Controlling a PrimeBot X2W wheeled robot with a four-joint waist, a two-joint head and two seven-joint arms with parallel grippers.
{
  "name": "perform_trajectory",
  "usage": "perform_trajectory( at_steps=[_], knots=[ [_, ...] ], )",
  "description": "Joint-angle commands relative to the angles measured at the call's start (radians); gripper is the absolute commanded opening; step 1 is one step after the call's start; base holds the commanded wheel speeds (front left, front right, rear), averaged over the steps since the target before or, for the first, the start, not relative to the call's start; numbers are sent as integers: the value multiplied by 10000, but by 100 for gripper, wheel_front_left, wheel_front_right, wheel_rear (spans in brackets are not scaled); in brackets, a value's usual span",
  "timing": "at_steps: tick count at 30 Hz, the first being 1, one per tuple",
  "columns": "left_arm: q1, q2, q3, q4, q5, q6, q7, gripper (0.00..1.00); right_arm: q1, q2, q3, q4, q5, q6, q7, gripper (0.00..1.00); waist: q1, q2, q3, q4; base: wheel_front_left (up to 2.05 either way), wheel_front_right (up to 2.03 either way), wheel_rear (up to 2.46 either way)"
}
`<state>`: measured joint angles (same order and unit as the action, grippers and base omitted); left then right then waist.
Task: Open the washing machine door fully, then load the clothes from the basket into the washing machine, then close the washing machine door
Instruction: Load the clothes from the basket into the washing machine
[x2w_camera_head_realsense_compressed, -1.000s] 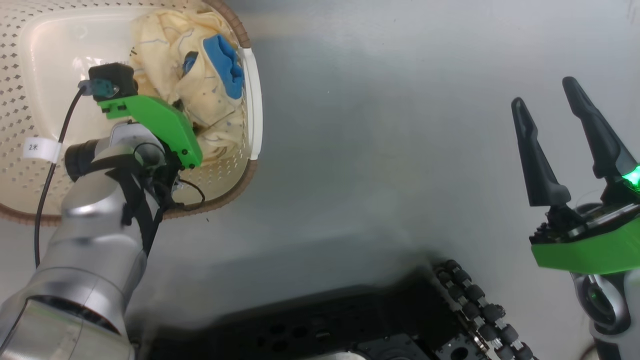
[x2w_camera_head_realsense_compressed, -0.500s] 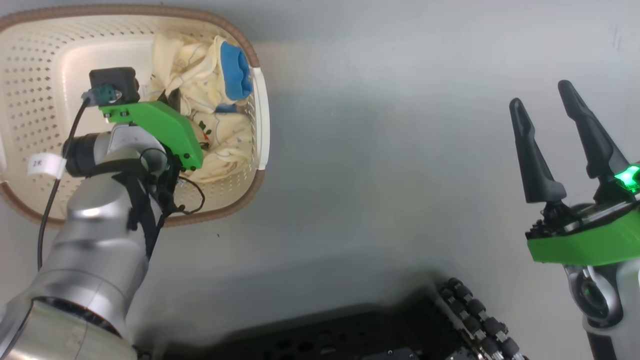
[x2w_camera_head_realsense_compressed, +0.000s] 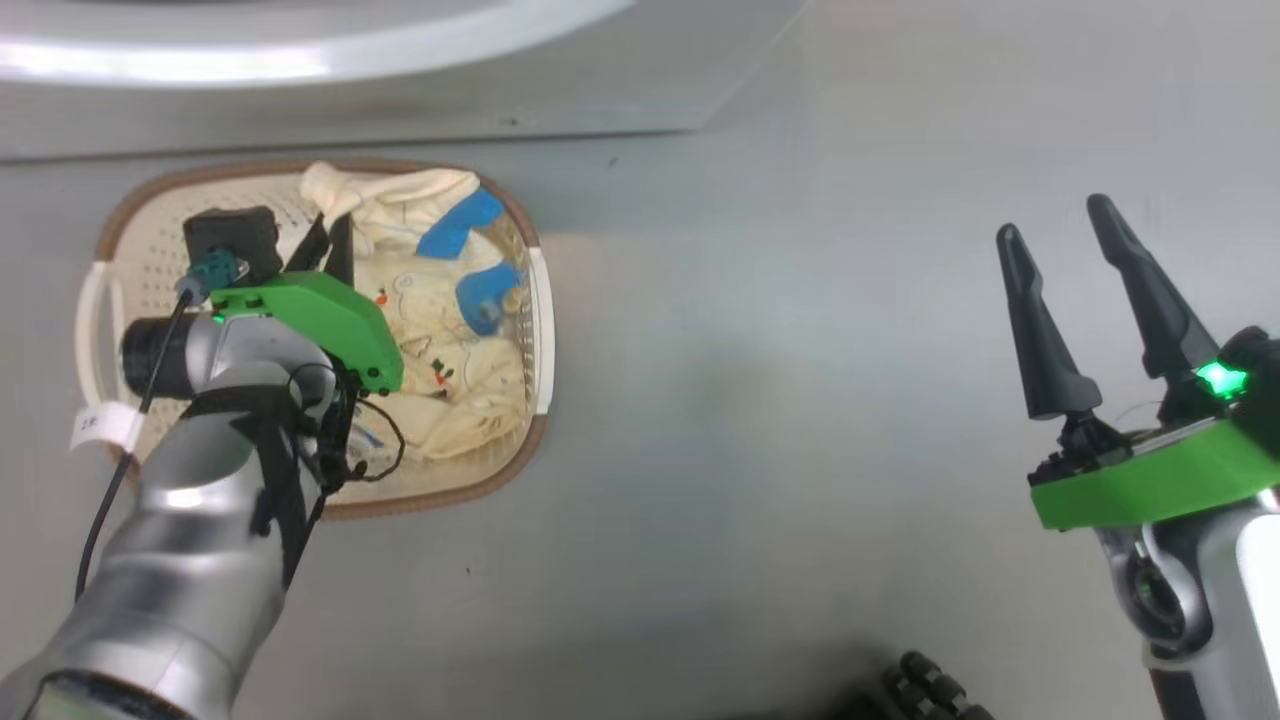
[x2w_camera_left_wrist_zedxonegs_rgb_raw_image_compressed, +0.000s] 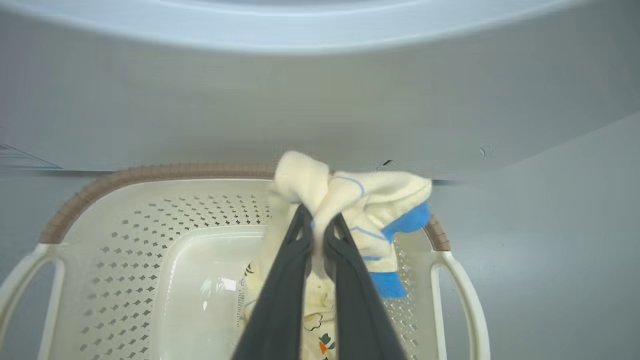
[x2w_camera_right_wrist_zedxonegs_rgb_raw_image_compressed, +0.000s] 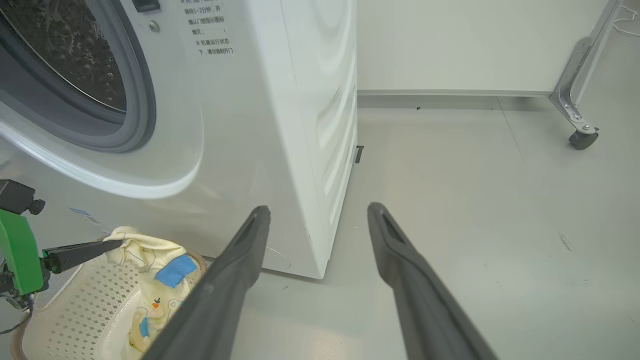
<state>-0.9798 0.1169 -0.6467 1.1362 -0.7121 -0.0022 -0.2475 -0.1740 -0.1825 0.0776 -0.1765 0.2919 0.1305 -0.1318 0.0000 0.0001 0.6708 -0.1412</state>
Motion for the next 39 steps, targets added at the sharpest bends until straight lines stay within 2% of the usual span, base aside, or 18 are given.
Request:
perform_trajectory(
  at_steps=[1,5,9,18,26,39],
  knots=[
    [345,514,360,-582,268,174,-138,0,208,5,235,-198,77,2,-38,100,0,-1,-777,-46,0,0,0],
    [1469,951,1103,-2396,1059,689,-140,0,279,117,317,60,74,2,3,100,0,-1,-1587,-40,0,0,0],
    [2772,1128,1974,-4194,1802,1058,-141,0,492,203,327,331,57,2,73,100,0,-1,-2401,47,0,0,0],
    [5335,1043,3273,-7153,3153,1382,-142,0,1020,425,261,638,-109,2,282,100,0,-1,-3919,271,0,0,0],
    [6876,951,3771,-8517,3902,1554,-142,0,1583,422,54,722,-419,2,494,100,0,-1,-5078,365,0,0,0],
    [8770,938,3916,-9602,4037,1710,-143,0,2456,590,-390,462,-800,2,803,100,0,-1,-6407,520,0,0,0]
  ],
)
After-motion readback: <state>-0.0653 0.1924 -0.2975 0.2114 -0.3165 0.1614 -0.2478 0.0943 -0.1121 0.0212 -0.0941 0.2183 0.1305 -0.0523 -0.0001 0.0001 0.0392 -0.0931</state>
